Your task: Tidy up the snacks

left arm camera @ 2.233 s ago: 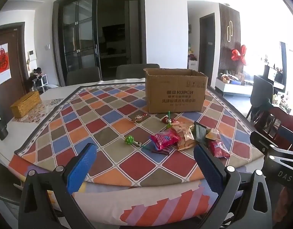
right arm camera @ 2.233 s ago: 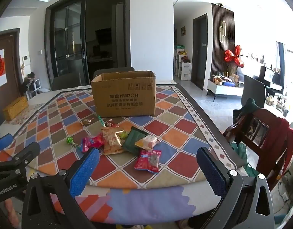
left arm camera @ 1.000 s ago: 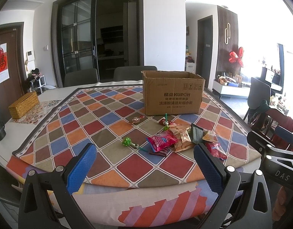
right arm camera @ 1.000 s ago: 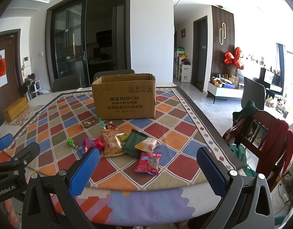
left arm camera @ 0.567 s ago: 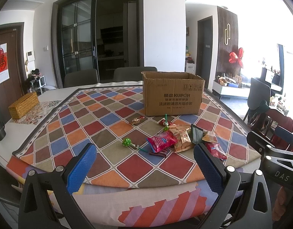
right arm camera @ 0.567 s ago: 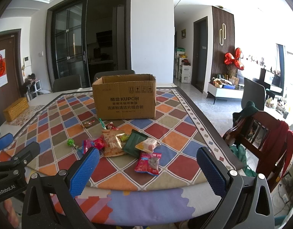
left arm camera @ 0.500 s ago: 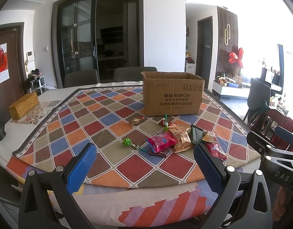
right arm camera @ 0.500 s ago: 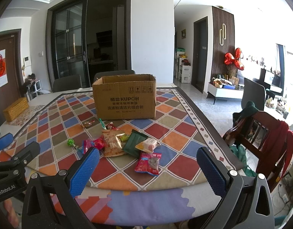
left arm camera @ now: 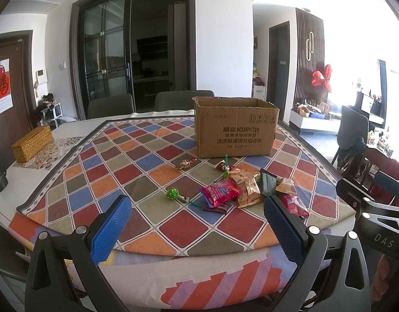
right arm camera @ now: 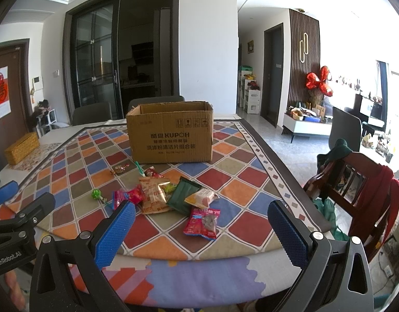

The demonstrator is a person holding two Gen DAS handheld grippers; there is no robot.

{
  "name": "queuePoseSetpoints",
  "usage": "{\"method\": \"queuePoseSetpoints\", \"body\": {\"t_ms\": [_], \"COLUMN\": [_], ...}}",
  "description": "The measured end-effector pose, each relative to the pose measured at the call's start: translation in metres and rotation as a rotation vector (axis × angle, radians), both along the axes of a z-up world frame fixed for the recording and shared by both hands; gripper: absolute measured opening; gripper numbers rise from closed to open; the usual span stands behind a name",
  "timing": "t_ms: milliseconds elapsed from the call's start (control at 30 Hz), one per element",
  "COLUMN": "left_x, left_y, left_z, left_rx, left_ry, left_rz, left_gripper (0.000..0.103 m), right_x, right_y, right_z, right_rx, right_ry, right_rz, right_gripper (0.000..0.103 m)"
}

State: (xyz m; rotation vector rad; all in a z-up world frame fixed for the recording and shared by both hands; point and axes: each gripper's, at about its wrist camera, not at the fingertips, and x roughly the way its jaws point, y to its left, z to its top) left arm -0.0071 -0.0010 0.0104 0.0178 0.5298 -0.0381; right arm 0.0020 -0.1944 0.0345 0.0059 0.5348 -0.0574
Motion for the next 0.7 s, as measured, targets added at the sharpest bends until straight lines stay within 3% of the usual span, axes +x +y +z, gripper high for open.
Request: {"method": "queuePoseSetpoints", "body": {"t_ms": [333, 700], "left_x": [0.008, 0.043], "left_y": [-0.002, -0.013], "left_z": [-0.006, -0.021], "left_rx": [0.005, 0.068], "left_ry": [0.024, 0.028], "left_rz": [-0.014, -0.096], "left_gripper": [0.103, 0.101], "right_x": [0.005, 0.047], "right_y": [0.001, 0.000], "right_z": [0.000, -0.022], "right_rx": [-0.008, -0.008], "right_ry": [0.023, 0.096], "right_rz": [0.005, -0.007], "right_gripper": [0.103, 0.103]}}
